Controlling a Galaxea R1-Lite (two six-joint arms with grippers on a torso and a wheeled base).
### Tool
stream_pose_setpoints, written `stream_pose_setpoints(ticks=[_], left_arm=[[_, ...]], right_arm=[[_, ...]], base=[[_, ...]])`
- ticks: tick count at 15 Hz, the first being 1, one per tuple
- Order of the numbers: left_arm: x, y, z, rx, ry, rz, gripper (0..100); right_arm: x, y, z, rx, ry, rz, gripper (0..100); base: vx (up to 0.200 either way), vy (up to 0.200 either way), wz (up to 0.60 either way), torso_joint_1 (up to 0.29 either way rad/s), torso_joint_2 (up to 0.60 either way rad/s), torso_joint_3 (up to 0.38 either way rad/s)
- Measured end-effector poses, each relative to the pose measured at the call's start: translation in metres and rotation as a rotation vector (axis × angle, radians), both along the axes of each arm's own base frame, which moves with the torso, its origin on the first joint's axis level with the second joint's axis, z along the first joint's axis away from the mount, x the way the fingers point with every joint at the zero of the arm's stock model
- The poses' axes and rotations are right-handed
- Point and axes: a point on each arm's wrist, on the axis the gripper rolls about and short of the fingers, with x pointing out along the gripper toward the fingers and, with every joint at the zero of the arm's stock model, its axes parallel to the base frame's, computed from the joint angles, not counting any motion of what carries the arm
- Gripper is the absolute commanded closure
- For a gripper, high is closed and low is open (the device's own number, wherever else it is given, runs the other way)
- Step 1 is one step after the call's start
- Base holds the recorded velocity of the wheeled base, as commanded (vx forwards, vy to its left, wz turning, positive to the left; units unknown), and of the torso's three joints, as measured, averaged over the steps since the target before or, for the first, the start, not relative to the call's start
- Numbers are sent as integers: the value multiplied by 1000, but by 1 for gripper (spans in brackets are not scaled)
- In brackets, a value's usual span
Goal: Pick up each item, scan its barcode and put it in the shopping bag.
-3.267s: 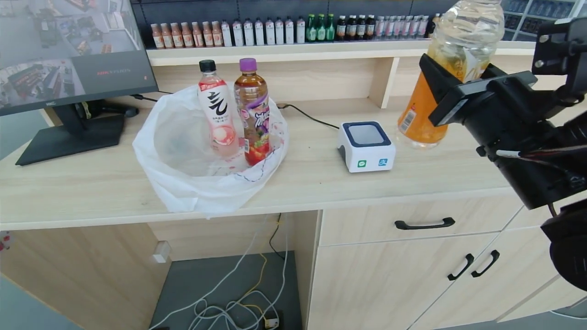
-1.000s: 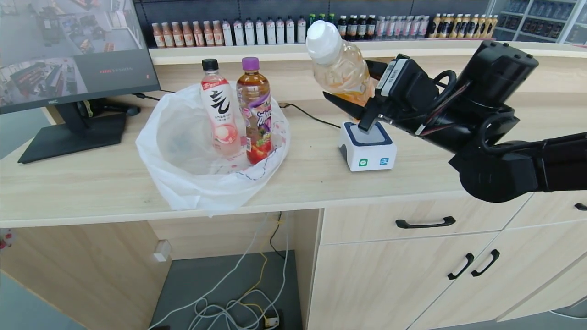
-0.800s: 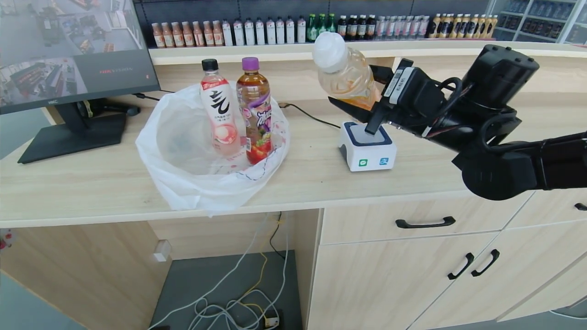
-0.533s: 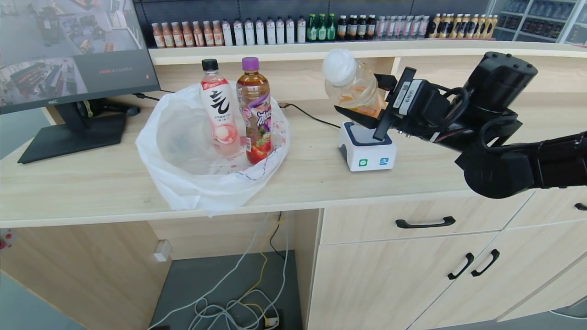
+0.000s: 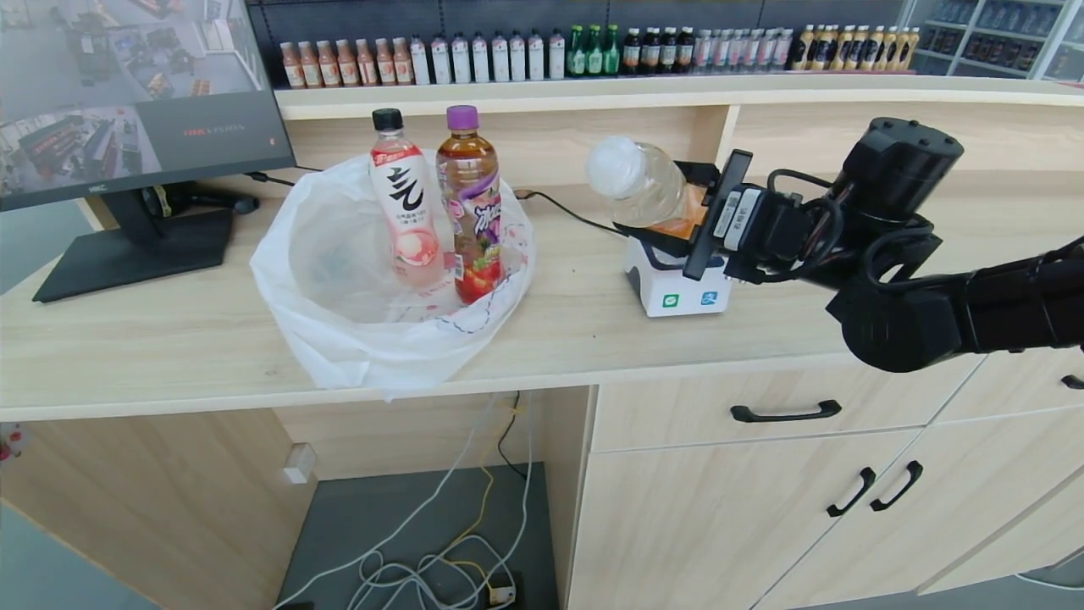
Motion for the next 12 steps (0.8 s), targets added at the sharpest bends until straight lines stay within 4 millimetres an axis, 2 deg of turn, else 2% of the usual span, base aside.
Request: stream_pose_setpoints(ticks=[9,12], left_arm=[[0,0,0,0,0,0,0],[0,0,0,0,0,-1,0]], right_arm=[[2,1,-5,-14,4,19,100],[5,-9,-6,-18,5,5,100]], base=[[0,0,0,0,0,0],[0,0,0,0,0,0]])
